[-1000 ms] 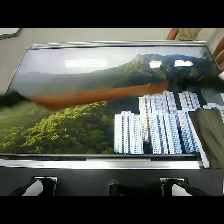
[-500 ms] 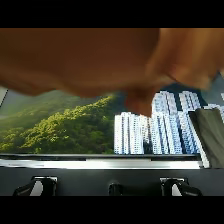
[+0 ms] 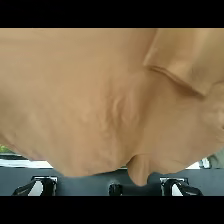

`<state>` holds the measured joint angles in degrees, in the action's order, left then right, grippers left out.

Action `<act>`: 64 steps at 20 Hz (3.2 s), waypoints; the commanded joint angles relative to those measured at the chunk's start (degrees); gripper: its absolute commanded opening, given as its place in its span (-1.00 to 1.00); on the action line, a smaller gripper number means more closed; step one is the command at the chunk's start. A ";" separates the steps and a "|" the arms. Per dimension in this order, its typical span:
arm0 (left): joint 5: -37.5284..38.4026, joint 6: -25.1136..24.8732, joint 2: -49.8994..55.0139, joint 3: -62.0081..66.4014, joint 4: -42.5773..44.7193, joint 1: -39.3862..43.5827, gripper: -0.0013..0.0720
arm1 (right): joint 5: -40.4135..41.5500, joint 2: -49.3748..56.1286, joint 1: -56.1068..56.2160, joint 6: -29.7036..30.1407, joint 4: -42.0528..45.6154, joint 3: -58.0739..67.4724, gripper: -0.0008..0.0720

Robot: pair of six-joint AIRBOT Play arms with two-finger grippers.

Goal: Fold the shirts.

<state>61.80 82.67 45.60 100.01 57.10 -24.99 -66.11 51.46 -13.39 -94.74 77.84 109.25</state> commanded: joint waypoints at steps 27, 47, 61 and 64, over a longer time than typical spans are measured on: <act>23.61 -6.14 55.95 -14.38 3.50 9.70 -0.86 | -13.51 59.04 6.80 -1.70 -5.86 -4.35 -0.87; 14.49 -9.55 30.67 -54.03 10.01 2.67 0.28 | -25.29 37.68 -4.52 1.66 -4.90 -29.07 0.20; 4.74 -8.61 30.99 -57.83 2.82 7.04 -0.86 | -18.53 28.70 -4.52 7.65 -10.03 -48.50 0.38; 4.79 -8.79 30.95 -57.81 2.84 6.97 -0.86 | -12.09 28.48 -4.52 8.85 -14.78 -58.40 0.38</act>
<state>67.37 73.93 76.60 42.26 59.86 -18.33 -83.74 80.51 -17.89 -87.20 67.85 58.74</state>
